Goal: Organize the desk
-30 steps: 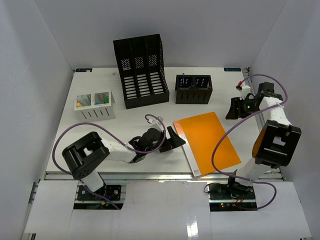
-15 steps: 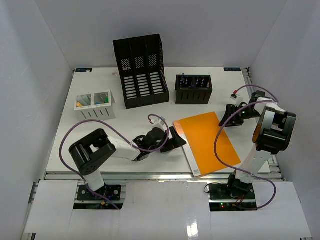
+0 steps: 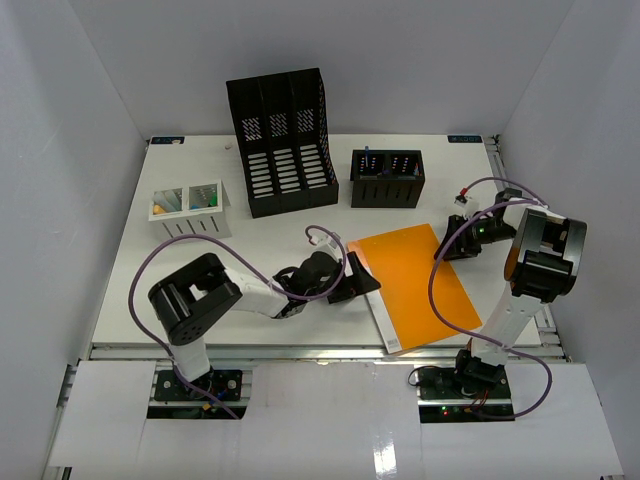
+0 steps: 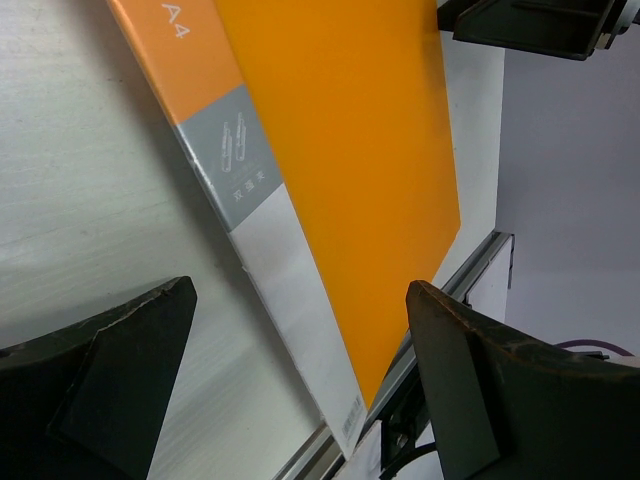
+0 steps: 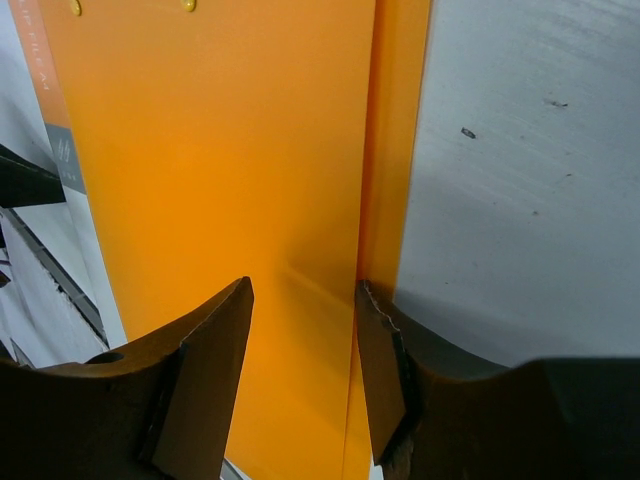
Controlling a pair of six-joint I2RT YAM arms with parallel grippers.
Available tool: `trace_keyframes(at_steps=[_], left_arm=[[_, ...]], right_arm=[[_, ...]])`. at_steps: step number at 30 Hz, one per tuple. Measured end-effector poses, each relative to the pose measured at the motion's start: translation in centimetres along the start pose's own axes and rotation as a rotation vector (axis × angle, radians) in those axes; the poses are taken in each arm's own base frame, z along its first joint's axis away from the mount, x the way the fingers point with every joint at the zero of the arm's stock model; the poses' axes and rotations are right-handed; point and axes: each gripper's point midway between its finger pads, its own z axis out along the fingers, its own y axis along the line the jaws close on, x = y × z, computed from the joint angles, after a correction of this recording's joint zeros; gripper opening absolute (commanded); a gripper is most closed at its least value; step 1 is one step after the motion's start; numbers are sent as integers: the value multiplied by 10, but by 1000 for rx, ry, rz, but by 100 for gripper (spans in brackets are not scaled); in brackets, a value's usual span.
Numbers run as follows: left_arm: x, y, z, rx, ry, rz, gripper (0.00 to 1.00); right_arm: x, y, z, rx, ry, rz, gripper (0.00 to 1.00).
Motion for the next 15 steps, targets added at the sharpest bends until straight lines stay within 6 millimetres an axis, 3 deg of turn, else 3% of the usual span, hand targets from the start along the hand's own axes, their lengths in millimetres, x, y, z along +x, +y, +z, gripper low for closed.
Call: trace_keyframes(at_steps=[15], left_arm=[[6,-10,10,31,50,12,98]], right_arm=[[10,8,8,-79,12,-30,34]])
